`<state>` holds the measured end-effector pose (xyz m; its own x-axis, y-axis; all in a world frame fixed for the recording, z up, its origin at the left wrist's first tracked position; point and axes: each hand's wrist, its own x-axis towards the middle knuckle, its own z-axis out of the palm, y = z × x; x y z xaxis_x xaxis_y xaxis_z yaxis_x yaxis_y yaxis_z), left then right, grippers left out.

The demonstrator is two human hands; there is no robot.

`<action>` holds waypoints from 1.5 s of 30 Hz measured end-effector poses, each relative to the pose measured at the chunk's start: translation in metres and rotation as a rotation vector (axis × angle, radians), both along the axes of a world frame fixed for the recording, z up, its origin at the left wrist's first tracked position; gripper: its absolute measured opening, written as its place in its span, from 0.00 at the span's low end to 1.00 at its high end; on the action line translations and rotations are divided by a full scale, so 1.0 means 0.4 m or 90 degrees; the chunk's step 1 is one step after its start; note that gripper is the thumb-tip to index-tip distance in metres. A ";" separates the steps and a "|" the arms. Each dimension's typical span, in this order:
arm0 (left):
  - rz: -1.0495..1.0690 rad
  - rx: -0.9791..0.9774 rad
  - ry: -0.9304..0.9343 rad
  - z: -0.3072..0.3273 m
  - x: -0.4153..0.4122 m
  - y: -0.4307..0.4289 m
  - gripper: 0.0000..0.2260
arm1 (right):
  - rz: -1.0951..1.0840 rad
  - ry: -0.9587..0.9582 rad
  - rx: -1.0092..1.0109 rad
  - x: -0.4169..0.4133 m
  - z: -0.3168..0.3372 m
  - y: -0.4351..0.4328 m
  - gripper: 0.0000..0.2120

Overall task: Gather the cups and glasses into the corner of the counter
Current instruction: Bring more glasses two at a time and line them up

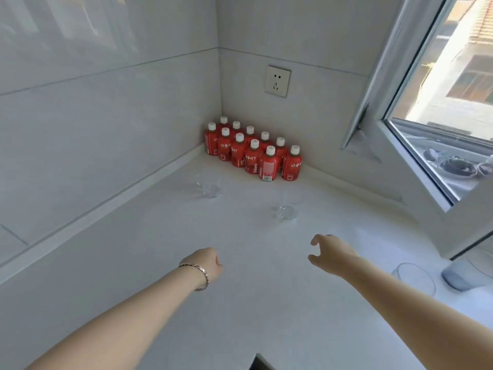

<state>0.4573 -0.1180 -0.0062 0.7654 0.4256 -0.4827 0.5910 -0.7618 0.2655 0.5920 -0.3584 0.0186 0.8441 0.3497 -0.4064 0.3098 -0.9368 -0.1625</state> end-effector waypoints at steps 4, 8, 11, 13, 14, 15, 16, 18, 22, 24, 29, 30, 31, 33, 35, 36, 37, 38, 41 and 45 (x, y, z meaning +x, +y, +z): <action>0.037 -0.030 -0.009 -0.037 0.126 0.104 0.04 | -0.027 -0.046 0.012 0.170 -0.012 0.121 0.29; 0.080 -0.038 -0.015 -0.060 0.211 0.219 0.05 | -0.085 -0.060 0.034 0.322 -0.038 0.243 0.37; 0.096 -0.029 -0.012 -0.076 0.269 0.293 0.04 | -0.148 -0.004 0.041 0.403 -0.074 0.308 0.44; 0.111 -0.015 -0.020 -0.080 0.313 0.337 0.14 | -0.148 0.034 0.021 0.430 -0.105 0.327 0.44; 0.109 0.013 -0.034 -0.080 0.337 0.358 0.18 | -0.138 0.036 0.008 0.436 -0.121 0.330 0.42; 0.097 0.051 -0.056 -0.077 0.363 0.378 0.22 | -0.129 0.027 0.002 0.439 -0.137 0.328 0.40; 0.080 0.084 -0.088 -0.073 0.390 0.399 0.27 | -0.122 0.017 0.002 0.439 -0.149 0.323 0.39; 0.030 0.095 -0.155 -0.070 0.451 0.440 0.37 | -0.102 0.004 0.005 0.438 -0.161 0.312 0.40; -0.153 0.085 -0.067 -0.071 0.570 0.504 0.53 | -0.059 -0.002 0.025 0.432 -0.156 0.294 0.40; -0.215 0.119 -0.023 -0.074 0.609 0.514 0.52 | -0.048 0.002 0.036 0.418 -0.152 0.287 0.39; -0.189 0.164 0.010 -0.080 0.613 0.496 0.40 | -0.013 -0.001 0.066 0.368 -0.147 0.272 0.39; -0.180 0.175 0.010 -0.077 0.596 0.487 0.39 | -0.005 -0.003 0.072 0.357 -0.143 0.269 0.39; -0.172 0.184 0.007 -0.076 0.574 0.476 0.38 | 0.004 -0.005 0.076 0.346 -0.138 0.267 0.39; -0.144 0.190 -0.012 -0.080 0.510 0.444 0.37 | 0.031 -0.006 0.080 0.319 -0.126 0.262 0.39; -0.103 0.176 -0.043 -0.085 0.429 0.401 0.34 | 0.061 -0.003 0.081 0.284 -0.109 0.256 0.39; -0.076 0.156 -0.057 -0.084 0.385 0.378 0.34 | 0.074 -0.001 0.085 0.265 -0.100 0.251 0.39; -0.043 0.128 -0.069 -0.081 0.341 0.356 0.33 | 0.088 0.001 0.089 0.244 -0.091 0.245 0.39; -0.005 0.096 -0.078 -0.074 0.297 0.334 0.33 | 0.105 0.000 0.090 0.221 -0.080 0.238 0.38; 0.092 0.010 -0.095 -0.037 0.164 0.269 0.35 | 0.163 -0.008 0.089 0.145 -0.047 0.209 0.38; 0.101 0.048 -0.134 0.032 -0.024 0.176 0.33 | 0.236 -0.024 0.092 0.016 0.004 0.164 0.38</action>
